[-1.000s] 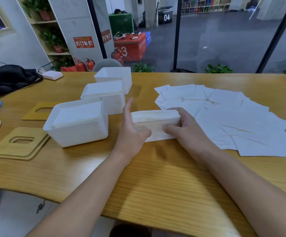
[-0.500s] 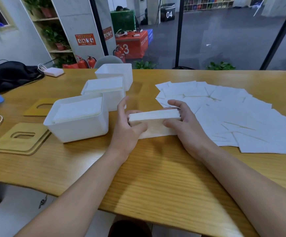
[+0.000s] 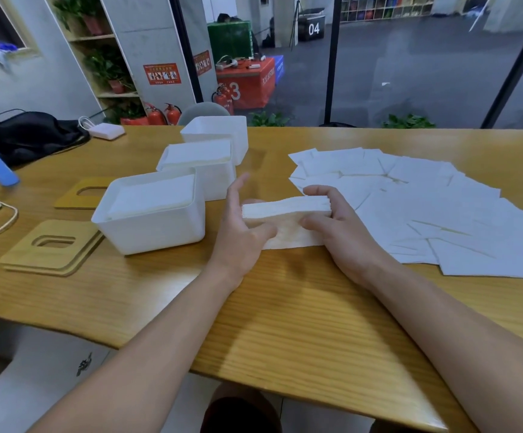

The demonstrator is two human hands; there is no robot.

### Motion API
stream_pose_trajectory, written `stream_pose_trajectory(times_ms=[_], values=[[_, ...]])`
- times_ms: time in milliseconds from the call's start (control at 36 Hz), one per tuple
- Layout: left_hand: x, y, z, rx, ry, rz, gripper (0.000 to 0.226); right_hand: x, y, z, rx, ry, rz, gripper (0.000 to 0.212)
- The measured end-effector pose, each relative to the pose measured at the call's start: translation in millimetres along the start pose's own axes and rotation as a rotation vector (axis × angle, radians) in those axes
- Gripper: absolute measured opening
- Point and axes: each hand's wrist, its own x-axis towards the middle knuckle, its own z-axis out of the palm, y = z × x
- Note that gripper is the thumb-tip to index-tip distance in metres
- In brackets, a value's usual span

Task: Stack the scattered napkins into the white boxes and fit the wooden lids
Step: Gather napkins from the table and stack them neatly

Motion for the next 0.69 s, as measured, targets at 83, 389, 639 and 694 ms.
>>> stream_pose_trajectory(times_ms=[83, 389, 639, 694], values=[[1, -1, -1, -0.022, 0.012, -0.017, 0.094, 1, 1, -2, 0.032, -0.008, 0.009, 0.045], [-6, 2, -12, 0.049, 0.033, 0.019, 0.088, -6, -3, -2, -0.03, -0.01, -0.034, 0.021], [-43, 17, -47, -0.084, 0.07, 0.048, 0.07, -36, -22, -4, -0.051, -0.002, -0.125, 0.037], [-53, 20, -57, -0.03, 0.046, 0.034, 0.074, -42, -24, 3, -0.044, 0.015, -0.129, 0.041]])
